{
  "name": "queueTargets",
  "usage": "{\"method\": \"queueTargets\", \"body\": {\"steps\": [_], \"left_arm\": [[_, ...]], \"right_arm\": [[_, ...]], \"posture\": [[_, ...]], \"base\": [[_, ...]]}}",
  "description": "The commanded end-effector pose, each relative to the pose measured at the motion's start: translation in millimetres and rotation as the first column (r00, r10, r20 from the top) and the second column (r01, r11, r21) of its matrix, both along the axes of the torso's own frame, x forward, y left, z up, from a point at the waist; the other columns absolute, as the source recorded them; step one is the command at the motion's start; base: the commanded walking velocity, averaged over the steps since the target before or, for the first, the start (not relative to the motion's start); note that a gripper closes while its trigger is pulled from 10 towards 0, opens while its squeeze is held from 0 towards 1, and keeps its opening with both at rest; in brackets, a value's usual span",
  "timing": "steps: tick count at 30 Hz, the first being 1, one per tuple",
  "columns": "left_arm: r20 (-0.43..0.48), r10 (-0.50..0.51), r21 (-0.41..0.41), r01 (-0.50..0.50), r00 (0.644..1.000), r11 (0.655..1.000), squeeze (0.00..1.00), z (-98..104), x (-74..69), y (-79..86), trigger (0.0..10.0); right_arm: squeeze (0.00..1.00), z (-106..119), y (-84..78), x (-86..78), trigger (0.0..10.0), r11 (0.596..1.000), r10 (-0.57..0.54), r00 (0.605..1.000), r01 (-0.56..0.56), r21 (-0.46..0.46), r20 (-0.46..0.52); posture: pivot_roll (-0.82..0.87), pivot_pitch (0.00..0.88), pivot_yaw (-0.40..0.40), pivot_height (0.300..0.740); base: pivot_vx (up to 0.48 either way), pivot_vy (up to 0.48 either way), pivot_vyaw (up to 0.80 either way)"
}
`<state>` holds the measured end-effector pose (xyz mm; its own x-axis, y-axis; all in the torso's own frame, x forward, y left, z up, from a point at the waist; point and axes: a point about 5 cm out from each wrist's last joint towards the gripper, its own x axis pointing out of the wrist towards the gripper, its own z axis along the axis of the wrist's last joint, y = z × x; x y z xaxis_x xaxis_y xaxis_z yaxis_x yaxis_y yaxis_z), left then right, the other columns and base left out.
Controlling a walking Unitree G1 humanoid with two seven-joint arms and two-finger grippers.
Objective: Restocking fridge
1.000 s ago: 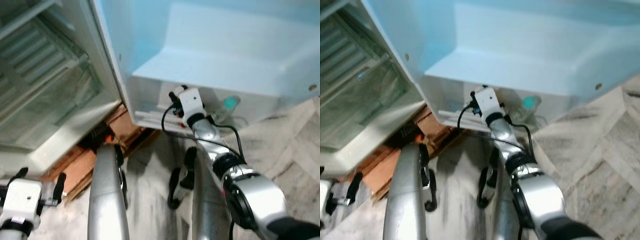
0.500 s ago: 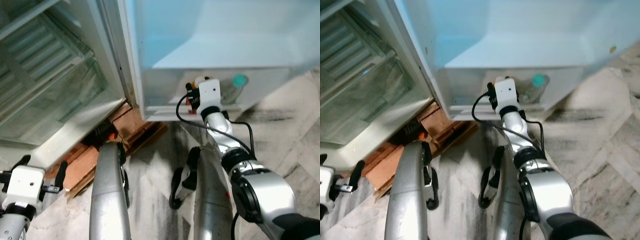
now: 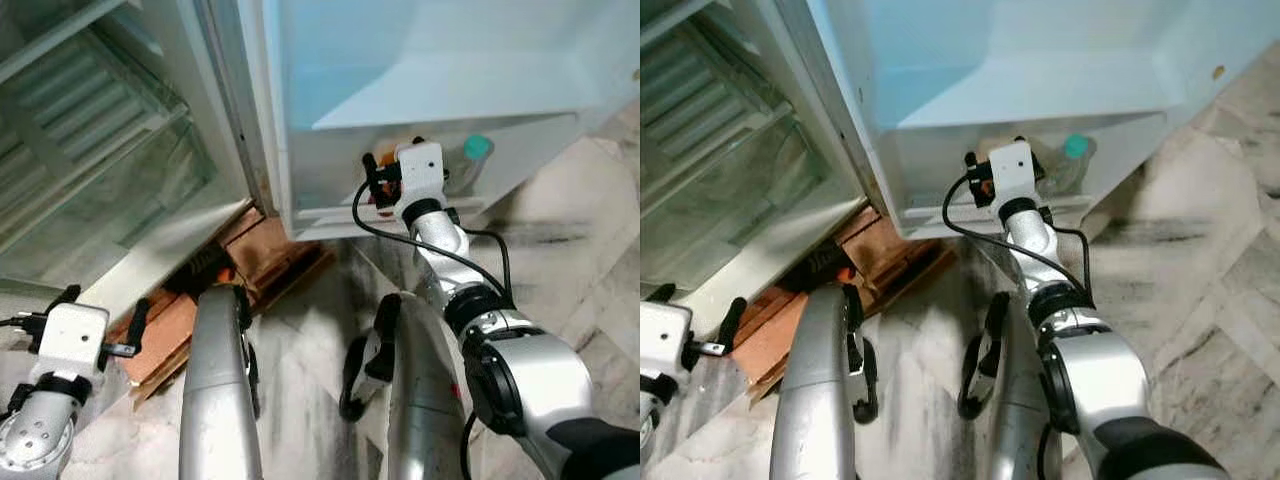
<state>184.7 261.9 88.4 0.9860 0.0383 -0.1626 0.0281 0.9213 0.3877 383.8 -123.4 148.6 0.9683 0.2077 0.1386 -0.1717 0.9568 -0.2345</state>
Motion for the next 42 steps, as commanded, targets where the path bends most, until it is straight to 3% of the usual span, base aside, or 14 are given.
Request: {"method": "queueTargets", "body": {"steps": [1,12,22,23,24,29,32,38,42], "left_arm": [[-0.034,0.001,-0.005,-0.001,0.999,1.0,0.0,-10.9,-3.0,-1.3,10.0],[-0.013,-0.014,-0.012,0.014,1.0,1.0,0.0,-14.6,12.0,-2.8,10.0],[0.02,-0.025,-0.054,0.026,0.999,0.998,0.0,-19.5,28.8,-15.8,10.0],[0.019,-0.026,-0.057,0.027,0.999,0.998,0.0,-20.9,29.4,-17.1,10.0],[0.017,-0.026,-0.06,0.027,1.0,0.998,0.0,-22.2,29.8,-18.3,10.0],[0.007,0.03,-0.067,-0.029,1.0,0.997,0.0,-30.1,30.9,-21.7,10.0],[0.024,0.046,-0.086,-0.044,0.999,0.995,0.0,-32.8,31.3,-25.1,10.0],[0.049,0.091,-0.132,-0.084,0.995,0.988,0.0,-33.5,32.1,-30.0,10.0],[0.029,0.074,-0.141,-0.069,0.997,0.988,0.0,-40.6,28.0,-38.7,10.0]], "right_arm": [[1.0,-0.9,-4.5,-2.2,10.0,1.0,0.015,1.0,-0.015,0.003,0.014],[1.0,-4.0,-2.9,-9.3,10.0,0.994,0.086,0.996,-0.088,0.062,0.028],[1.0,-8.7,-1.8,-24.8,10.0,0.98,0.163,0.984,-0.17,0.109,0.064],[0.85,-10.0,-2.2,-26.6,10.0,0.978,0.173,0.983,-0.179,0.111,0.062],[0.0,-10.9,-2.4,-28.6,10.0,0.976,0.182,0.981,-0.188,0.113,0.061],[0.0,-27.6,-4.2,-48.5,10.0,0.97,0.183,0.983,-0.182,0.162,0.006],[0.0,-50.8,-8.1,-65.7,10.0,0.97,0.104,0.991,-0.084,0.228,-0.079],[0.0,-70.6,-15.1,-94.4,10.0,0.974,0.043,0.994,-0.021,0.224,-0.095],[0.0,-72.0,-13.3,-100.6,10.0,0.973,0.044,0.993,-0.017,0.23,-0.11]], "posture": [[0.27,0.239,-0.017,0.556],[0.23,0.186,-0.008,0.556],[0.17,0.11,-0.008,0.556],[0.16,0.102,-0.009,0.556],[0.16,0.098,-0.009,0.556],[0.13,0.053,-0.021,0.556],[0.14,0.024,-0.035,0.556],[0.15,0.0,-0.055,0.556],[0.15,0.0,-0.061,0.561]], "base": [[0.0,0.0,0.0],[0.0,0.0,0.0],[0.0,0.0,0.0],[0.0,0.0,0.0],[0.0,0.0,0.0],[0.0,0.0,0.0],[0.0,0.0,0.0],[0.0,0.0,0.0],[0.0,0.0,0.0]]}}
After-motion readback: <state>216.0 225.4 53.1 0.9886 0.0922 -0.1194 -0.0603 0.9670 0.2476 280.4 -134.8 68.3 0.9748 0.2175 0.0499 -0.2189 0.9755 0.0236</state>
